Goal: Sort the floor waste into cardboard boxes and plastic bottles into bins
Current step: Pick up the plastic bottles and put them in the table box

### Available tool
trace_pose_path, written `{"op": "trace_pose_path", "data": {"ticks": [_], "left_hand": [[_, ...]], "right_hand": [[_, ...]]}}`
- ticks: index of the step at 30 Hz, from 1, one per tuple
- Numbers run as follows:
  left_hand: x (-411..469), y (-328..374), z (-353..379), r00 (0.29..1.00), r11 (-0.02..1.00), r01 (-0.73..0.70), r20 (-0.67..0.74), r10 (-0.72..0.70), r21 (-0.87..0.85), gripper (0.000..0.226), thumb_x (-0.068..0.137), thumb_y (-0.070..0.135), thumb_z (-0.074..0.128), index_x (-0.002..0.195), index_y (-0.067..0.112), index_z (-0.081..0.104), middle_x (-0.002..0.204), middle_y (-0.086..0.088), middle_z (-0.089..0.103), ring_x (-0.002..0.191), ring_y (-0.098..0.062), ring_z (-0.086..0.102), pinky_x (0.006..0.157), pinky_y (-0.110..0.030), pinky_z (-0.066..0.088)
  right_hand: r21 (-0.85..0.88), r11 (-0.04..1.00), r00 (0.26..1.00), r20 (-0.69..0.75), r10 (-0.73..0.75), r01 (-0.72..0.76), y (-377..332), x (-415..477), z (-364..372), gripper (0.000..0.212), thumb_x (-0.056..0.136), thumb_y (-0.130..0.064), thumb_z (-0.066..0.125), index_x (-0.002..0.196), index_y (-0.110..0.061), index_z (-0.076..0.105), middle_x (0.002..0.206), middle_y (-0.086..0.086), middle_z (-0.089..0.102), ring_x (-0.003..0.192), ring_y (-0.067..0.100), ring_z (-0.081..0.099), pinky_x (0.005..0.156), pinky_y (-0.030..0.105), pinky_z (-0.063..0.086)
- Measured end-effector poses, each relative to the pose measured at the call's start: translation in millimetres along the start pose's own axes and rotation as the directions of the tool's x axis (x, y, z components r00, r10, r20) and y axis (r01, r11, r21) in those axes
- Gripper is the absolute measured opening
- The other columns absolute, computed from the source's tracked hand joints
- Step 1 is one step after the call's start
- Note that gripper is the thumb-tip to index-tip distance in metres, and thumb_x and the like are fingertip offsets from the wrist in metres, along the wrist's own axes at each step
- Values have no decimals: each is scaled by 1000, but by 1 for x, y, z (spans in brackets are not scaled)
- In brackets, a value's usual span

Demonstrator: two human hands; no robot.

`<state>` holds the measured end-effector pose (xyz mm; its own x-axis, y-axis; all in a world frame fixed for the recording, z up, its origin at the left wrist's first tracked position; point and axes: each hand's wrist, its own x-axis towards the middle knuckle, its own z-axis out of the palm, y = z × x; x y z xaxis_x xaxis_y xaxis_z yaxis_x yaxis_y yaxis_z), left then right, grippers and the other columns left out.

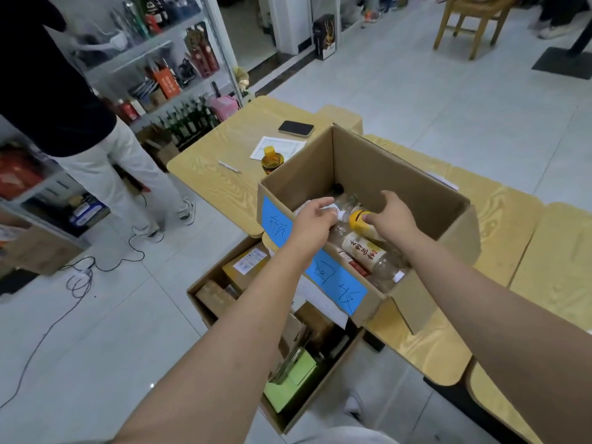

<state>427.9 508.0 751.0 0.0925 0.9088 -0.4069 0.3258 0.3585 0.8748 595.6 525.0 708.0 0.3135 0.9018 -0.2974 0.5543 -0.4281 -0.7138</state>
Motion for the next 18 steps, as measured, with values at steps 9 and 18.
{"op": "trace_pose_path", "data": {"ticks": [9,18], "left_hand": [[-4,-10,-19,996,993,-27,-87,17,-116,32,95,25,55,126,28,58,124,7,60,112,-13,57,96,-32,49],[-47,-46,-116,948,959,-67,-318,-25,-274,29,97,21,51,125,24,57,126,-2,61,111,-15,58,91,-33,49]], "right_hand": [[56,987,986,70,-151,148,-41,-15,20,73,89,-18,68,152,-18,31,151,5,44,134,25,45,102,32,38],[134,914,907,136,-399,382,-125,-59,93,64,91,-27,67,148,-18,39,146,5,48,127,24,51,97,36,47]]}}
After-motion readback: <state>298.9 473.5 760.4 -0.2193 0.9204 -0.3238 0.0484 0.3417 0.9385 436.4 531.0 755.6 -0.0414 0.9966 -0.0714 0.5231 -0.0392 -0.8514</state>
